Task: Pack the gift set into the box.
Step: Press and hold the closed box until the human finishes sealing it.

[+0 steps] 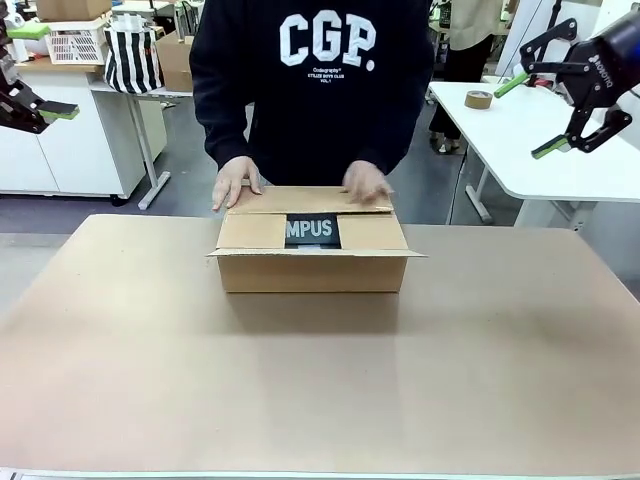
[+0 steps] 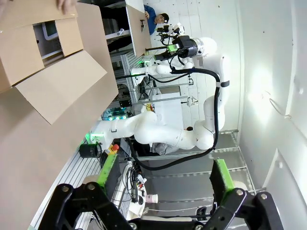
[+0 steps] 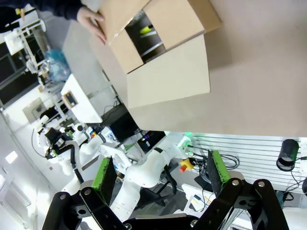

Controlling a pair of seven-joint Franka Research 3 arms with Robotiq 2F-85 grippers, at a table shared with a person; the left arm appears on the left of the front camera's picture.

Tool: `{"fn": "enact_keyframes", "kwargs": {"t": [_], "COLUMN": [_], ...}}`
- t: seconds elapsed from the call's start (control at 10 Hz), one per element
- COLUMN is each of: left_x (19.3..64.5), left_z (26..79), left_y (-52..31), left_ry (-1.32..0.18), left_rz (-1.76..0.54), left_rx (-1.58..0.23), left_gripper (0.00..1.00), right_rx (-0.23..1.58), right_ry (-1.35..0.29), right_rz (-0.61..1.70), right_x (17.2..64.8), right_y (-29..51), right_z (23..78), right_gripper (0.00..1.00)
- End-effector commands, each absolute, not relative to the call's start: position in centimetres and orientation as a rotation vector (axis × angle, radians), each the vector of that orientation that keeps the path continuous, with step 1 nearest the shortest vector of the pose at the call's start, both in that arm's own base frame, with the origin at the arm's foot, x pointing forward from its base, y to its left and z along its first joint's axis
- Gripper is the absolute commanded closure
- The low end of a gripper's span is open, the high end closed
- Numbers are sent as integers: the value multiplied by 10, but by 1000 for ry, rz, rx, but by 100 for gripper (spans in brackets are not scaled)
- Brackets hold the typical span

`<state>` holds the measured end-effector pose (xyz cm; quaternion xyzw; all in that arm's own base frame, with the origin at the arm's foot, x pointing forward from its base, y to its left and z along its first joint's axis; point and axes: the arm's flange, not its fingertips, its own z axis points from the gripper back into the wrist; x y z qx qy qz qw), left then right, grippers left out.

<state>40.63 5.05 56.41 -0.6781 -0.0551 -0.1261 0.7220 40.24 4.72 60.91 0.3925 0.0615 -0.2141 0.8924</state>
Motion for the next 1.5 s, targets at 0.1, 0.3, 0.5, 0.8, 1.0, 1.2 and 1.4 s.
{"fn": "enact_keyframes", "kwargs": {"t": [0.1, 0.3, 0.5, 0.8, 1.0, 1.2, 1.4], "left_x": [404, 404, 404, 404, 404, 404, 404], "left_z": [564, 564, 564, 564, 564, 564, 564], "left_y": [50, 50, 50, 50, 50, 50, 50], "left_ry": [-124, -124, -124, -124, -124, -124, -124], "left_rz": [-284, -284, -284, -284, -284, -284, -284], "left_rx": [-1494, -1494, -1494, -1494, -1494, -1494, -1494], "left_gripper": [0, 0, 0, 0, 0, 0, 0], "right_rx": [802, 802, 802, 802, 802, 802, 802], "right_ry": [132, 132, 132, 132, 132, 132, 132], "right_rz": [-443, -443, -443, -443, -443, -443, -443], "right_x": [402, 402, 402, 402, 402, 402, 402], "right_y": [46, 46, 46, 46, 46, 46, 46], "right_z": [611, 611, 611, 611, 611, 611, 611], "right_gripper": [0, 0, 0, 0, 0, 0, 0]}}
